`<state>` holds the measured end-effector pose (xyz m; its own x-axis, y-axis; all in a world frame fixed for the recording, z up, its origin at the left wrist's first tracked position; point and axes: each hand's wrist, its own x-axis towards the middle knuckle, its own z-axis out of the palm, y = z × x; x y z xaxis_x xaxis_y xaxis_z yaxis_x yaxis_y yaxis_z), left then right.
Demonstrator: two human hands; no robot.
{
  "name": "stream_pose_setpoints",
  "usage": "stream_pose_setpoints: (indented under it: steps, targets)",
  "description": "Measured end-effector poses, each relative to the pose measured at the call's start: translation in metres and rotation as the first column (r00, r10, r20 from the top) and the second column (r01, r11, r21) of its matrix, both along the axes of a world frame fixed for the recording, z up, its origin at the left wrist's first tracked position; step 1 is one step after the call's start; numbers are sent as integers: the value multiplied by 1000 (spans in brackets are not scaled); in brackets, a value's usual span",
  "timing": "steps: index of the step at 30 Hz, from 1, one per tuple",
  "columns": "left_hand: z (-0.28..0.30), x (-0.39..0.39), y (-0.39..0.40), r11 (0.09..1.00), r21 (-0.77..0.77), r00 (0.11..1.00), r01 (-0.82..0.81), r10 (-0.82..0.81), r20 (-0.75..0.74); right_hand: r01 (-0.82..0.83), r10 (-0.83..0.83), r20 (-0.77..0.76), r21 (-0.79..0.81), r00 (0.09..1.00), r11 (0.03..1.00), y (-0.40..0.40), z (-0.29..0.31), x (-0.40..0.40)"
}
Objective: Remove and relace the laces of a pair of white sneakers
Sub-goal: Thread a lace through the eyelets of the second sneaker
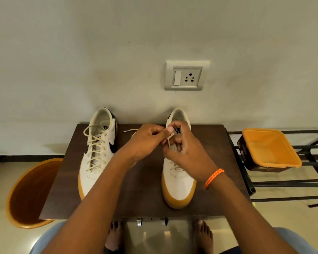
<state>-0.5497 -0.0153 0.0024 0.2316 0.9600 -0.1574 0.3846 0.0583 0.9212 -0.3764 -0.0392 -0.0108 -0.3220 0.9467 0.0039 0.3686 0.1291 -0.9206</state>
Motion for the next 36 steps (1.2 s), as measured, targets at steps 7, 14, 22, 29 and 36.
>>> stream_pose_setpoints:
  steps: [7, 14, 22, 29, 36]
  targets:
    - [7, -11, 3, 997, -8, 976, -76, 76, 203, 7, -228, -751, -285, 620, 959, 14, 26, 39]
    - [-1, -27, 13, 950, -32, 881, -309, 299, 367, -12, -287, -854, -324, 433, 946, 20, 23, 64]
    - [2, -27, 18, 848, -474, 192, -237, 519, 833, -95, -57, -344, -409, 937, 908, 16, 19, 67]
    - [3, -9, 10, 964, -255, 712, -76, 231, 663, -206, 169, -133, -354, 977, 912, 7, 13, 41]
    - [-12, 25, -2, 1000, -5, 990, -22, 22, 142, 40, -121, -292, -268, 949, 963, 18, 6, 44]
